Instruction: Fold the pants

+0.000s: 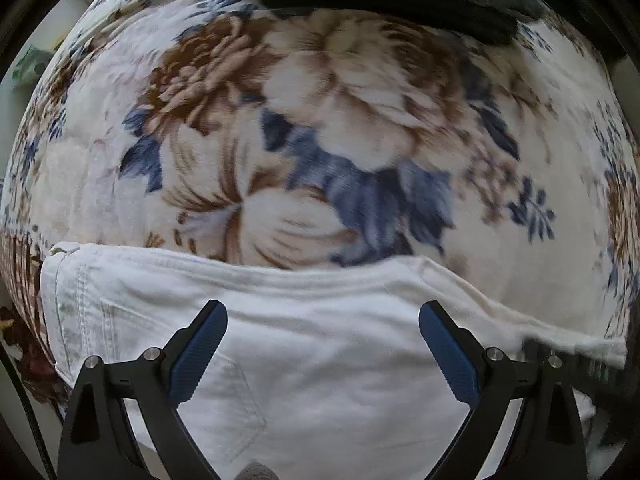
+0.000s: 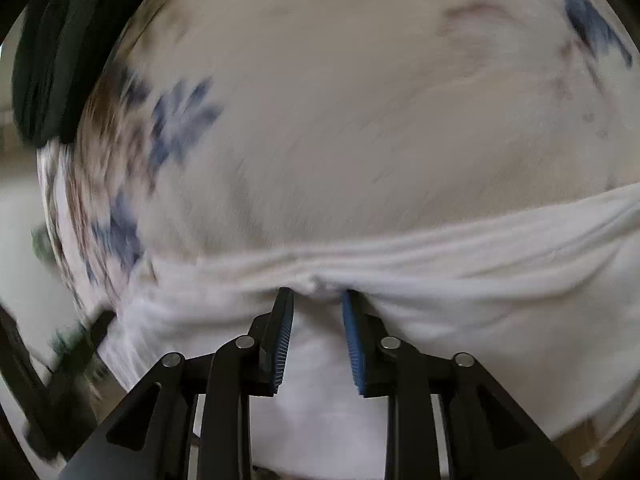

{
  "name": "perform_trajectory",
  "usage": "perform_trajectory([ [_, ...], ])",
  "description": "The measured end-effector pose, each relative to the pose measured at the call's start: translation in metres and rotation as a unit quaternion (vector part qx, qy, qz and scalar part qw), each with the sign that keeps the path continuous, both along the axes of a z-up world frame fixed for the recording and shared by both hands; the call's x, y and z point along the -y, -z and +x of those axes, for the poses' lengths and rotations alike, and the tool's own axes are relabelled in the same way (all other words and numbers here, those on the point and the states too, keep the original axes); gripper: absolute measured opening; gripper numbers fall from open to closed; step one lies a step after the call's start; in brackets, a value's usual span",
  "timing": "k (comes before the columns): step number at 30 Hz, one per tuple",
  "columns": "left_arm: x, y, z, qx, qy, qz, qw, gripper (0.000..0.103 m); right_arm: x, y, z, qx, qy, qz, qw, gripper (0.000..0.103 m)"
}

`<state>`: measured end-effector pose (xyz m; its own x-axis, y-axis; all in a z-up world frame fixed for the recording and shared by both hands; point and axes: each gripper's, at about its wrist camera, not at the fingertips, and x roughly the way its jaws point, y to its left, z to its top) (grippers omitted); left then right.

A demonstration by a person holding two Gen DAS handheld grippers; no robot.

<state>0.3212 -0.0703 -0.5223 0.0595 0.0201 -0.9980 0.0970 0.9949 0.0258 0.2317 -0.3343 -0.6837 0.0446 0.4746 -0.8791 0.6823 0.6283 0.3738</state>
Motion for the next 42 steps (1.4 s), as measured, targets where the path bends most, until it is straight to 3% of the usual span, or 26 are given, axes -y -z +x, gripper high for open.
perform_trajectory([
  [2, 0.013, -0.012, -0.008, 0.010, 0.003, 0.010, 0.9999, 0.098, 0.017, -0.007, -0.010, 0.025, 0.041, 0.026, 0.998, 0.027],
  [4, 0.026, -0.024, -0.017, 0.021, 0.004, 0.013, 0.9997, 0.098, 0.036, -0.029, -0.023, 0.057, 0.040, 0.008, 0.998, 0.033],
  [5, 0.034, -0.029, -0.021, 0.022, 0.002, 0.011, 0.9997, 0.098, 0.049, -0.039, -0.033, 0.073, 0.047, 0.000, 0.996, 0.047],
  [6, 0.044, -0.033, -0.027, 0.021, 0.000, 0.004, 0.9998, 0.098, 0.070, -0.052, -0.048, 0.095, 0.066, -0.004, 0.993, 0.069],
  [7, 0.057, -0.032, -0.037, 0.019, 0.000, -0.002, 0.9998, 0.098, 0.092, -0.060, -0.061, 0.109, 0.087, -0.009, 0.990, 0.078],
  [9, 0.080, -0.032, -0.059, 0.010, 0.012, -0.006, 0.9999, 0.098, 0.133, -0.078, -0.123, 0.120, 0.153, -0.032, 0.980, 0.080],
  [13, 0.143, -0.010, -0.112, -0.037, 0.053, -0.029, 0.9975, 0.098, 0.181, -0.085, -0.249, 0.069, 0.254, -0.078, 0.962, 0.080],
  [15, 0.174, 0.002, -0.133, -0.061, 0.076, -0.035, 0.9946, 0.098, 0.203, -0.075, -0.313, 0.039, 0.293, -0.079, 0.952, 0.081],
  [18, 0.221, 0.017, -0.165, -0.075, 0.117, -0.031, 0.9899, 0.098, 0.221, -0.057, -0.359, 0.047, 0.320, -0.074, 0.943, 0.080],
  [21, 0.256, 0.042, -0.187, -0.097, 0.156, -0.015, 0.9829, 0.098, 0.239, -0.036, -0.375, 0.089, 0.323, -0.052, 0.941, 0.080],
  [24, 0.262, 0.064, -0.193, -0.110, 0.165, 0.010, 0.9802, 0.103, 0.245, -0.018, -0.373, 0.114, 0.317, -0.049, 0.940, 0.080],
  [26, 0.261, 0.067, -0.191, -0.112, 0.159, 0.005, 0.9809, 0.103, 0.251, -0.006, -0.370, 0.115, 0.318, -0.045, 0.940, 0.080],
  [28, 0.264, 0.066, -0.191, -0.120, 0.163, 0.009, 0.9793, 0.103, 0.252, 0.006, -0.366, 0.135, 0.334, -0.033, 0.932, 0.080],
  [31, 0.264, 0.070, -0.176, -0.130, 0.163, 0.013, 0.9780, 0.103, 0.246, 0.007, -0.358, 0.176, 0.354, -0.035, 0.918, 0.077],
  [32, 0.266, 0.071, -0.174, -0.135, 0.161, 0.015, 0.9776, 0.103, 0.245, 0.002, -0.359, 0.191, 0.355, -0.042, 0.914, 0.071],
  [35, 0.268, 0.075, -0.167, -0.141, 0.155, 0.019, 0.9777, 0.103, 0.241, -0.003, -0.356, 0.214, 0.352, -0.041, 0.910, 0.070],
  [42, 0.279, 0.086, -0.152, -0.145, 0.144, 0.025, 0.9786, 0.103, 0.234, -0.006, -0.336, 0.231, 0.310, -0.029, 0.922, 0.066],
])
